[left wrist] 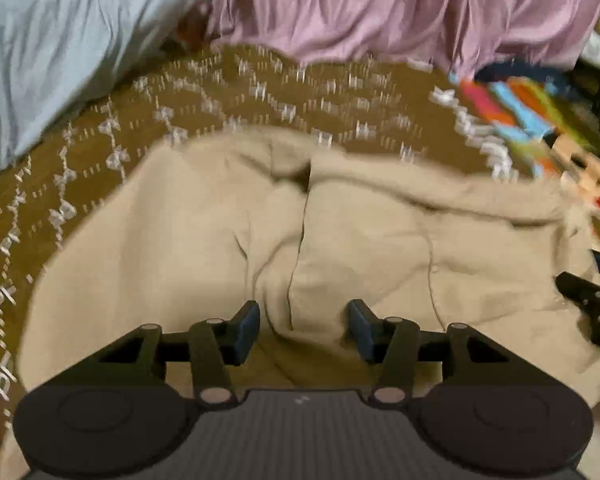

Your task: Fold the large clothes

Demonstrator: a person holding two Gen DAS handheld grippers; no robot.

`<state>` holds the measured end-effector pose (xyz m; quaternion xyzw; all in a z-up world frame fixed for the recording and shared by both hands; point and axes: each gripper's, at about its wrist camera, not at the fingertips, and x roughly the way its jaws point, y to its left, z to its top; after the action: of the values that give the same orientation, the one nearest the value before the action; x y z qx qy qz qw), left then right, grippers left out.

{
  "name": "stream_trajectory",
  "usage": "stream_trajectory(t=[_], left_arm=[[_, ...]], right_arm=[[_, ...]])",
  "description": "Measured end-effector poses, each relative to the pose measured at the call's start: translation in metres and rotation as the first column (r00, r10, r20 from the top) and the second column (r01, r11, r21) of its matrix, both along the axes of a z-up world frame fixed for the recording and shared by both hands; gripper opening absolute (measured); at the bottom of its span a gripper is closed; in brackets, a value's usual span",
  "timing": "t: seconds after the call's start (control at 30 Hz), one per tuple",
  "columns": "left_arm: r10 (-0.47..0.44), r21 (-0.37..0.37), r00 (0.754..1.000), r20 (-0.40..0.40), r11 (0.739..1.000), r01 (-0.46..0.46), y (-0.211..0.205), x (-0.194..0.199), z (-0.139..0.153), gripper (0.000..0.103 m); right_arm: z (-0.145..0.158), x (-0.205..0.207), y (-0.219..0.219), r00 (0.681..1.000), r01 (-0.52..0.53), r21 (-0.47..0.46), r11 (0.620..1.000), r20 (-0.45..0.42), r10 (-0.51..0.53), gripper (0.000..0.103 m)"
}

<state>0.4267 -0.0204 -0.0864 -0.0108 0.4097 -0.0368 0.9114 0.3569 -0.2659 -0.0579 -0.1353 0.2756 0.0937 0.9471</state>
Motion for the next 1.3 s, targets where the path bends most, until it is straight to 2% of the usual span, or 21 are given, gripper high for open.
stream_trajectory(t=[0.1, 0.17, 0.2, 0.27, 0.37, 0.43, 0.5, 0.6, 0.7, 0.83, 0.93, 1.1, 1.3], left_arm=[[-0.020, 0.028, 0.999, 0.029, 0.999, 0.019, -0.004, -0.003, -0.003, 0.055], [-0.024, 0.015, 1.000, 0.013, 1.000, 0.024, -0.001, -0.004, 0.002, 0.056], [-0.013, 0.004, 1.000, 0.004, 1.000, 0.013, 0.002, -0.006, 0.007, 0.061], [0.019, -0.032, 1.000, 0.012, 0.999, -0.019, 0.013, -0.017, 0.020, 0.069], [0.042, -0.078, 0.998, 0.055, 0.996, -0.038, 0.031, -0.044, 0.043, 0.086], [0.042, -0.083, 0.995, 0.095, 0.996, -0.035, 0.041, -0.069, 0.059, 0.089], [0.025, -0.070, 0.992, 0.124, 0.997, -0.016, 0.045, -0.098, 0.073, 0.095], [-0.005, -0.052, 0.987, 0.163, 0.999, 0.013, 0.048, -0.145, 0.091, 0.102], [-0.025, -0.048, 0.983, 0.183, 0.998, 0.035, 0.050, -0.193, 0.104, 0.102], [-0.034, -0.042, 0.983, 0.182, 0.998, 0.042, 0.051, -0.251, 0.113, 0.102], [-0.040, -0.006, 0.981, 0.189, 0.999, 0.042, 0.053, -0.289, 0.111, 0.102], [-0.069, 0.082, 0.975, 0.212, 0.995, 0.052, 0.048, -0.334, 0.092, 0.102], [-0.121, 0.097, 0.978, 0.172, 0.990, 0.105, 0.040, -0.350, 0.059, 0.102]], right_arm=[[-0.024, 0.008, -0.016, 0.997, 0.035, 0.094, 0.995, -0.068, -0.029, 0.050], [-0.024, 0.012, -0.030, 0.995, 0.060, 0.203, 0.977, -0.091, -0.042, 0.050], [-0.021, 0.011, -0.034, 0.994, 0.072, 0.241, 0.968, -0.100, -0.049, 0.050], [-0.008, 0.004, -0.040, 0.993, 0.090, 0.290, 0.953, -0.101, -0.063, 0.052], [0.019, -0.020, -0.044, 0.996, 0.075, 0.299, 0.951, -0.077, -0.055, 0.062], [0.038, -0.044, -0.047, 0.997, 0.067, 0.303, 0.951, -0.060, -0.051, 0.065], [0.057, -0.072, -0.049, 0.999, 0.048, 0.300, 0.953, -0.038, -0.038, 0.077], [0.081, -0.127, -0.049, 1.000, -0.010, 0.268, 0.963, 0.022, 0.004, 0.087], [0.097, -0.184, -0.045, 0.997, -0.061, 0.221, 0.973, 0.065, 0.048, 0.094], [0.105, -0.253, -0.043, 0.993, -0.092, 0.190, 0.977, 0.092, 0.075, 0.099], [0.105, -0.297, -0.040, 0.994, -0.069, 0.155, 0.985, 0.093, 0.055, 0.102], [0.087, -0.346, -0.029, 0.998, -0.062, 0.060, 0.996, 0.037, 0.060, 0.102], [0.036, -0.351, -0.002, 0.992, -0.099, -0.123, 0.987, -0.087, 0.088, 0.102]])
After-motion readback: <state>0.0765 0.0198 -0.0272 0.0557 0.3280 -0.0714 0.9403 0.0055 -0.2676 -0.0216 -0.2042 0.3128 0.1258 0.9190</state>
